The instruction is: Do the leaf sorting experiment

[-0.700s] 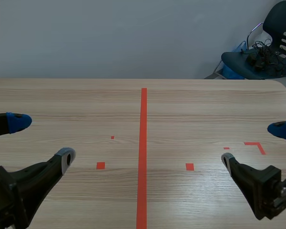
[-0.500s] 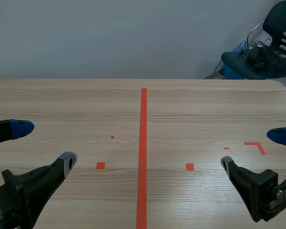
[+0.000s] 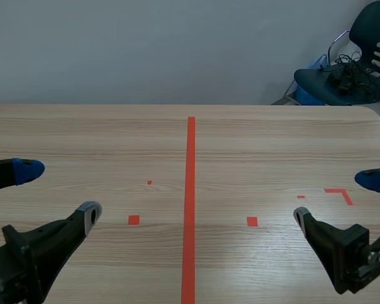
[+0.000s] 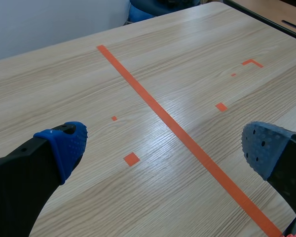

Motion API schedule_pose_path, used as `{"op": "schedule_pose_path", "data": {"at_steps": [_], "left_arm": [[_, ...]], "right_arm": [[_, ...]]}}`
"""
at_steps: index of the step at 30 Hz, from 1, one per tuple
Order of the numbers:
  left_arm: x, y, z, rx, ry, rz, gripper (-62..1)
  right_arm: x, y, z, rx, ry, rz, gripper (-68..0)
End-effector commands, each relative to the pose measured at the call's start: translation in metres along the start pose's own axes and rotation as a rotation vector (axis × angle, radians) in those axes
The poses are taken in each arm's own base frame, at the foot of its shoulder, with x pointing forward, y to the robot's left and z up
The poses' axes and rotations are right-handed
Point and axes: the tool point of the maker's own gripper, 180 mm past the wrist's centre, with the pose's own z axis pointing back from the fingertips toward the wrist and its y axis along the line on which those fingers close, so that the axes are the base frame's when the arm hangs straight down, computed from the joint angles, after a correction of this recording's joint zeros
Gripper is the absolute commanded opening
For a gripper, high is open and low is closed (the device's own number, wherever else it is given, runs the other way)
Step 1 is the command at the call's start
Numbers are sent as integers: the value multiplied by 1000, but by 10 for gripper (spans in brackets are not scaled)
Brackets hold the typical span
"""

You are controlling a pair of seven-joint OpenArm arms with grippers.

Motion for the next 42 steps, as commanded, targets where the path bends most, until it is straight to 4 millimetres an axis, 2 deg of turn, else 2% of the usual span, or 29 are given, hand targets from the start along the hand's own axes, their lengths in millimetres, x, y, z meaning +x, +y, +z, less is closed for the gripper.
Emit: {"op": "schedule_pose_path", "data": {"at_steps": [1,42], "left_arm": [[16,-3,0,-15,-51,-12,14],[22,-3,-2,-25,-51,-38,14]], "right_arm": [[18,-3,0,5,-56,21,4],[26,-3,0,2,-77,36,4]]}}
